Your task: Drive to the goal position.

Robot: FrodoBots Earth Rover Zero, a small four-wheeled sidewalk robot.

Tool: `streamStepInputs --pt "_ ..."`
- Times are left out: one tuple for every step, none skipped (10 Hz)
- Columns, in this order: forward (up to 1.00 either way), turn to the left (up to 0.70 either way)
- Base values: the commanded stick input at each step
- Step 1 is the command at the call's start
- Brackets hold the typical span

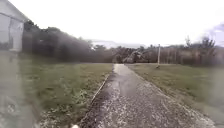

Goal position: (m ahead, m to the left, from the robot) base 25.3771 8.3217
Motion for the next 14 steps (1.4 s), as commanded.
streamStepInputs --pt "1.0 0.0" --pt "1.0 -0.23" --pt "1.0 -0.38" --pt "1.0 -0.4" --pt "1.0 -0.4" --pt "1.0 0.0" --pt "1.0 0.0" --pt "1.0 0.0" --pt "1.0 0.0" --pt "1.0 0.0" --pt "1.0 0.0" --pt "1.0 0.0" --pt "1.0 0.0" --pt "1.0 0.0"
